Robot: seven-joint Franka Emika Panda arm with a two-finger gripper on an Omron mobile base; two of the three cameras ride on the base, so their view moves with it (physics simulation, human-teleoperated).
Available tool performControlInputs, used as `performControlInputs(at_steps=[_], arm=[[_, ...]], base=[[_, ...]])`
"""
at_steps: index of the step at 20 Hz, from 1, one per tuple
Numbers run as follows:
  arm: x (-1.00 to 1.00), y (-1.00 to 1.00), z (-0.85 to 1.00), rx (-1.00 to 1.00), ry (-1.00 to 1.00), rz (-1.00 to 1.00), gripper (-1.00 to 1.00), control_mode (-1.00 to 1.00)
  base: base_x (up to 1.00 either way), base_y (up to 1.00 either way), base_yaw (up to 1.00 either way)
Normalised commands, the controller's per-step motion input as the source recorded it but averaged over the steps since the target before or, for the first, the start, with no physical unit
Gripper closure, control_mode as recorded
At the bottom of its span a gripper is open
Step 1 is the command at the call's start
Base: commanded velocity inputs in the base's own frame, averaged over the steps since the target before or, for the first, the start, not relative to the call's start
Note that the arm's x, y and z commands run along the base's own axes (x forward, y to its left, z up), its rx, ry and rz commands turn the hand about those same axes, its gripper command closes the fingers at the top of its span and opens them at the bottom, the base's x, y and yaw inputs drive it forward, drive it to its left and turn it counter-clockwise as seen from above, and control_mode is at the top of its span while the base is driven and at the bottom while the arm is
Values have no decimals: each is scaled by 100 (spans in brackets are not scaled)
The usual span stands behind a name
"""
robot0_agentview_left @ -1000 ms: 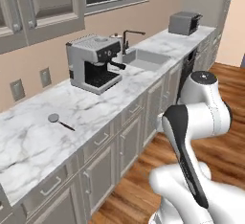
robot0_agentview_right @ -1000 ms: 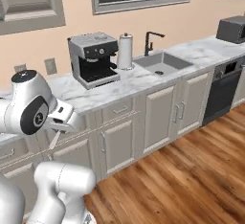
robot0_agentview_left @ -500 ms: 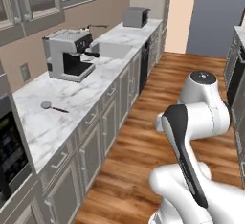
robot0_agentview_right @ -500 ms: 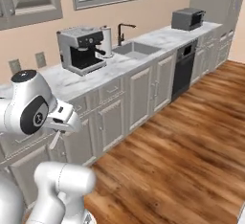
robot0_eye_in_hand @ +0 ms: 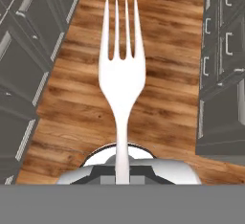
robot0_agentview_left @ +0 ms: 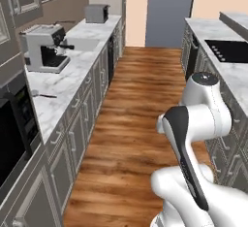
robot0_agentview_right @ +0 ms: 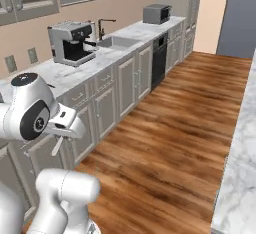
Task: Take the fork and place it on the left side of the plate. Then take the spoon and place it on the right side of the plate. Make sure they're directly next to the plate.
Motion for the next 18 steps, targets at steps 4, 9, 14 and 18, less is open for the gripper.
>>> performControlInputs(at_steps=[4, 9, 14, 18], arm=[[0, 0, 0, 0, 0, 0, 100, 100], [0, 0, 0, 0, 0, 0, 100, 100], [0, 0, 0, 0, 0, 0, 100, 100], [0, 0, 0, 0, 0, 0, 100, 100]], base=[[-100, -27, -32], [-96, -46, -26], [-47, -93, -12], [0, -100, 0]])
